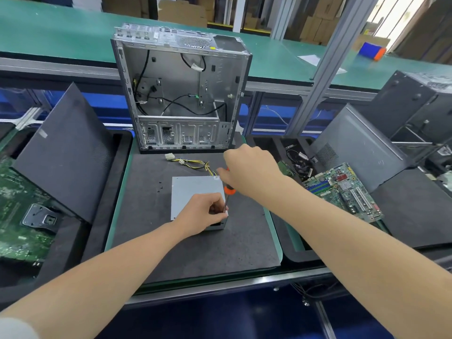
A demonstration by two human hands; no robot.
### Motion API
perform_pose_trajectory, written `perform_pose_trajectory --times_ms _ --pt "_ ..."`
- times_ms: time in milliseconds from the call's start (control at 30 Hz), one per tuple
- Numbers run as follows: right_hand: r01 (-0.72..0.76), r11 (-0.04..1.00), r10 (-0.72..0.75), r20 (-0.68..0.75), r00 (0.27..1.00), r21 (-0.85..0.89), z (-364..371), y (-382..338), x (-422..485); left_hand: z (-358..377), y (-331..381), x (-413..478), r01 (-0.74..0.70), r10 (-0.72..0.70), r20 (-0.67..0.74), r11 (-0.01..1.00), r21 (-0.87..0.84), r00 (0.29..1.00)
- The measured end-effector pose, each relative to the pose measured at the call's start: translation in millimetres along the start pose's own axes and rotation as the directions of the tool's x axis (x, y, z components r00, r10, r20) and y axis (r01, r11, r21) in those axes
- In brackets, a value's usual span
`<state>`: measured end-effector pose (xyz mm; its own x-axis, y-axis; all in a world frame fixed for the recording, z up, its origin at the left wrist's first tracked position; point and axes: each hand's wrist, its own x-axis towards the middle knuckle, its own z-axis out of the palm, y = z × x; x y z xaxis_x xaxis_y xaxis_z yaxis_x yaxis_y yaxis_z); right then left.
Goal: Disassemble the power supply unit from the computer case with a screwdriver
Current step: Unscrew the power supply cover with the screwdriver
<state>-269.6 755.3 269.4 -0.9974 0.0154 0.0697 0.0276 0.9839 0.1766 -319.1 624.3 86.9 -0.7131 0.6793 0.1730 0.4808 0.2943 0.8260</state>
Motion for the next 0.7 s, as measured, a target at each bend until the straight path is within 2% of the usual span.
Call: perform_pose_trajectory --times_ms 100,233,367,433,467,533,567,600,700 --pt "0.134 0.97 -0.154 0.086 0.984 0.202 -8 15 4 -1 2 -1 0.008 -0.008 0.0 1.0 0.005 1.0" --pt "0.338 0.878 -0.423 0.218 0.879 0.34 -20 36 8 0 0 -1 0.001 -0.001 -0.008 1.0 -0.008 1.0" --pt "0.364 0.821 -0.484 0.199 0.852 0.44 -21 33 3 -1 1 -1 -0.006 0.006 -0.02 1.0 0.002 1.0" --pt "0.36 0.818 -0.456 0.125 0.881 0.449 -18 24 -2 0 0 0 0.001 -0.001 -0.031 1.0 0.009 1.0" --pt "0.346 0.855 -0.401 0.069 0.913 0.386 -15 18 -5 1 -1 0 0.008 -0.008 -0.03 1.0 0.013 1.0" --pt "0.215 0.974 -0.213 -0.028 0.977 0.072 -9 5 -9 1 -2 0 0.02 -0.019 -0.021 1.0 0.02 1.0" --pt "0.124 0.991 -0.127 -0.059 0.99 -0.06 -9 -2 -11 1 -2 0 0.016 -0.015 -0.019 1.0 0.017 1.0" --pt "0.081 0.991 -0.089 -0.074 0.993 -0.106 -9 -7 -12 1 -2 0 0.007 -0.007 -0.016 1.0 0.007 1.0" --pt "0.108 0.994 -0.108 -0.009 0.994 -0.024 -7 -5 -7 -4 -2 0 -0.017 0.017 0.038 1.0 0.016 0.999"
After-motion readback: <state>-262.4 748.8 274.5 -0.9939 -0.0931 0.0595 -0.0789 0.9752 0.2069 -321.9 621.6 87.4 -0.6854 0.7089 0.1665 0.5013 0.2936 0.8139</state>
